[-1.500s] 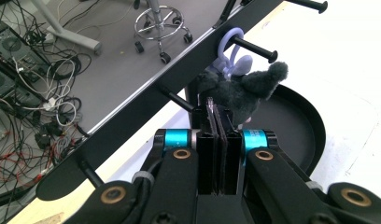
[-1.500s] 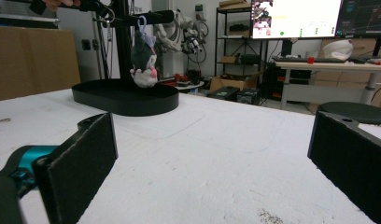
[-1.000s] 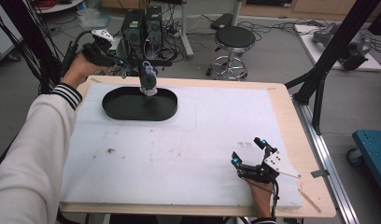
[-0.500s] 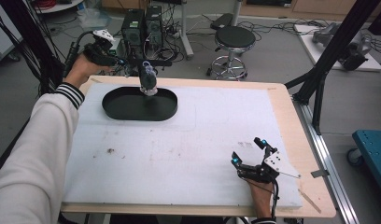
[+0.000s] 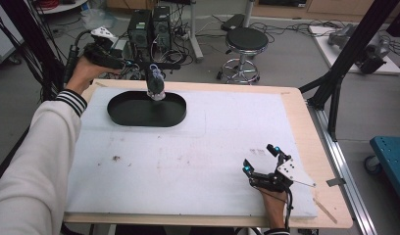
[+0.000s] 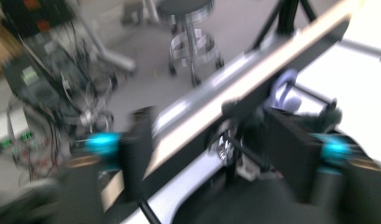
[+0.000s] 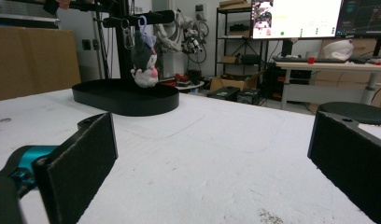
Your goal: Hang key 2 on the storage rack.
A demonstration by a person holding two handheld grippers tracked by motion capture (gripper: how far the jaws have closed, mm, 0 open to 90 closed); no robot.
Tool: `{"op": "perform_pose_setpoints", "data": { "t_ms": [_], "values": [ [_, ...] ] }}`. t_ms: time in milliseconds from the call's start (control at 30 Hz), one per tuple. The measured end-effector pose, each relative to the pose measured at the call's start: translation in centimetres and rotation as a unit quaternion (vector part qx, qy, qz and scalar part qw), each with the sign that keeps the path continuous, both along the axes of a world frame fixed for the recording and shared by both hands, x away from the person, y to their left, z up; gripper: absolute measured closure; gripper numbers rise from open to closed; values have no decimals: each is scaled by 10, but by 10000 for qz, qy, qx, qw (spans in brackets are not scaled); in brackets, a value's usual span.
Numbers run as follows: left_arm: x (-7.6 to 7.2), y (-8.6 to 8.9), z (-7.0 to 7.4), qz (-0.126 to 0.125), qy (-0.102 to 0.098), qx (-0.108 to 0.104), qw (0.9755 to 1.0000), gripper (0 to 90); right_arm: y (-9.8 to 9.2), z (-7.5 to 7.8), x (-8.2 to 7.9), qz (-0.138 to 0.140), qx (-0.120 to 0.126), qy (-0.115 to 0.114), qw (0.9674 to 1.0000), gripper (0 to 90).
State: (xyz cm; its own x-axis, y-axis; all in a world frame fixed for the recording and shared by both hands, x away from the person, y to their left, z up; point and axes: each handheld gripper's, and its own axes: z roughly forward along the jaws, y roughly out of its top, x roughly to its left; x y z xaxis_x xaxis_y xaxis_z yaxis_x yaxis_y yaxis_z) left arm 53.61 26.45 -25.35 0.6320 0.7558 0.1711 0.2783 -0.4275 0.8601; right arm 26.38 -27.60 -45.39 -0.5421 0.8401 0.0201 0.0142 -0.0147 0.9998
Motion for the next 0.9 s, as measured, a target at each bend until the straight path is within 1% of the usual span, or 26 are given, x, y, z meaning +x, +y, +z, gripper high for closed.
{"op": "perform_pose_setpoints", "data": {
  "t_ms": [33, 100, 133, 167, 200, 233, 300, 333, 367, 400, 467, 533, 600, 667, 700, 733, 767, 800, 833, 900],
  "values": [
    [-3, 1, 1, -22, -103, -90, 9999, 217, 0, 0, 0, 3, 4, 2, 10000, 7],
    [-13, 4, 2, -42, -366, -242, 9990, 142, 0, 0, 0, -3, -8, -13, 10000, 7],
    [-19, 5, 3, -77, -433, -332, 9985, 85, 0, 0, 0, 0, -11, -11, 10000, 7],
    [-27, 6, 4, -147, -492, -453, 9977, 57, 0, 0, 0, -4, -10, -8, 10000, 7],
    [-38, 7, 4, -206, -583, -559, 9965, 42, 0, 0, 0, -1, -7, -7, 10000, 7],
    [-45, 7, 4, -241, -658, -643, 9955, 17, 0, 0, 0, -3, -12, -8, 10000, 7],
    [-64, 10, 3, -429, -828, -787, 9925, 17, 0, 0, 0, 2, -7, -8, 10000, 7],
    [-74, 12, 2, -492, -891, -823, 9914, 17, 0, 0, 0, -3, 11, 0, 10000, 7],
    [-84, 15, 0, -547, -953, -942, 9895, 17, 0, 0, 0, -2, 16, 10, 10000, 7],
    [-96, 19, -4, -590, -1038, -1080, 9869, 17, 0, 0, 0, 2, 27, 22, 10000, 7],
    [-114, 24, -13, -605, -1126, -1182, 9847, 17, 0, 0, 0, 8, 35, 22, 10000, 7],
    [-133, 27, -24, -681, -1199, -1329, 9815, 17, -1, 0, 0, 19, 43, 25, 10000, 7],
    [-152, 30, -37, -760, -1319, -1482, 9772, 17, -1, 0, 0, 16, 54, 33, 10000, 7],
    [-171, 33, -53, -812, -1441, -1696, 9715, 17, -1, 0, 0, 23, 53, 37, 10000, 7],
    [-178, 34, -58, -837, -1457, -1711, 9708, 17, -1, 0, 0, 25, 58, 37, 10000, 7],
    [-190, 35, -68, -885, -1534, -1783, 9679, 17, -1, 0, 0, 25, 63, 38, 10000, 7],
    [-197, 35, -75, -903, -1553, -1827, 9666, 17, -1, 0, 1, 21, 51, -14, 10000, 7],
    [-202, 35, -81, -882, -1549, -1827, 9669, 17, -1, 0, 1, 22, 47, -25, 10000, 7],
    [-209, 36, -89, -873, -1548, -1850, 9665, 17, -1, 0, 1, 14, 58, -5, 10000, 7],
    [-220, 36, -104, -846, -1504, -1984, 9648, 17, -1, 0, 1, 3, 58, -11, 10000, 7]
  ]
}}
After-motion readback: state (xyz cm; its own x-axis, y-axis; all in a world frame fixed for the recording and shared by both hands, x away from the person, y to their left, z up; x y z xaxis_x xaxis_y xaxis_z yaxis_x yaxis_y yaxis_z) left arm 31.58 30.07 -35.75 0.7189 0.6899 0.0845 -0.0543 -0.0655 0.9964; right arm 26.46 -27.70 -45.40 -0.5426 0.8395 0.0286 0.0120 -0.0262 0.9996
